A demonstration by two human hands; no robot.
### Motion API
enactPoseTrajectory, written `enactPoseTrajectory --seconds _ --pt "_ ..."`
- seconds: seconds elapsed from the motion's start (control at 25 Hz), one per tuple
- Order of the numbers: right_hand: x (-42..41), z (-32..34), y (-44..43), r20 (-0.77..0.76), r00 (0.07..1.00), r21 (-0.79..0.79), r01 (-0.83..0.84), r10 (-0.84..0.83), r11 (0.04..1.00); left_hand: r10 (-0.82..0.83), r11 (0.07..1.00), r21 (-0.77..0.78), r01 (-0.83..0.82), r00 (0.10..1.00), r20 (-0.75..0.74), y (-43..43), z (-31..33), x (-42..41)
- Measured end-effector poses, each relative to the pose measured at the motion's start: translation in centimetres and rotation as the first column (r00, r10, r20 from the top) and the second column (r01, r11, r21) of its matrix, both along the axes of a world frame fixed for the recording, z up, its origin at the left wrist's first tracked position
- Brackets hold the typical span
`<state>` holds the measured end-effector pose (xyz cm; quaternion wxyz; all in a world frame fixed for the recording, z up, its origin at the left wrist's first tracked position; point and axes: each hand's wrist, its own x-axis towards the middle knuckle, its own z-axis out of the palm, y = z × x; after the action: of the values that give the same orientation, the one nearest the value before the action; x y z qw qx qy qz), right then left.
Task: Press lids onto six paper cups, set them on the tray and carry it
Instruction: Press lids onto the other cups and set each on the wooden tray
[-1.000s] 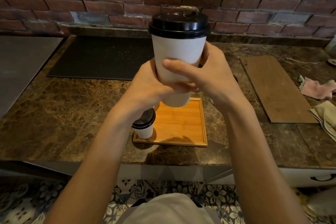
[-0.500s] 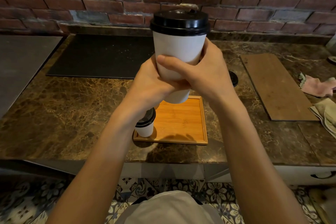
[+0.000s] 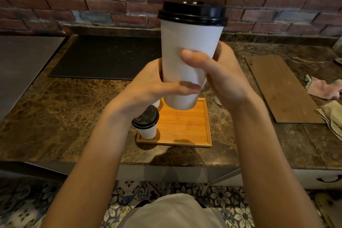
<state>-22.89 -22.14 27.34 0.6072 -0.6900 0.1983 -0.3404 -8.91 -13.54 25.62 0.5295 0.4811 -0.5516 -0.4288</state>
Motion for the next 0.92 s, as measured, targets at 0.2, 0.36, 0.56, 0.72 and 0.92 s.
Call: enactPoseTrajectory --seconds 0.2,0.36,0.56,0.72,0.92 --pt "-0.3 -0.6 -0.2 -0.020 0.995 0.035 -0.096 0.097 0.995 -0.052 0.998 0.019 0.053 0.999 -0.011 0.0 -0.5 0.4" --pt "-0.2 -0.4 -0.2 -0.062 0.996 0.017 -0.070 0.071 0.997 -0.034 0.999 0.008 0.034 0.999 -0.033 0.0 -0.7 0.3" --pt "0.0 0.2 0.0 -0.162 0.986 -0.109 0.017 -0.034 0.994 0.078 0.997 0.003 -0.078 0.997 -0.004 0.0 -0.8 0.0" --pt "0.1 0.8 0.5 -0.183 0.976 -0.179 0.089 -0.122 0.980 0.152 0.988 -0.003 -0.152 0.988 0.039 -0.2 -0.7 -0.2" --pt "0.7 0.6 1.2 -0.238 0.937 -0.233 0.201 -0.256 0.951 0.264 0.965 -0.013 -0.264 0.963 0.050 -0.2 -0.8 -0.5"
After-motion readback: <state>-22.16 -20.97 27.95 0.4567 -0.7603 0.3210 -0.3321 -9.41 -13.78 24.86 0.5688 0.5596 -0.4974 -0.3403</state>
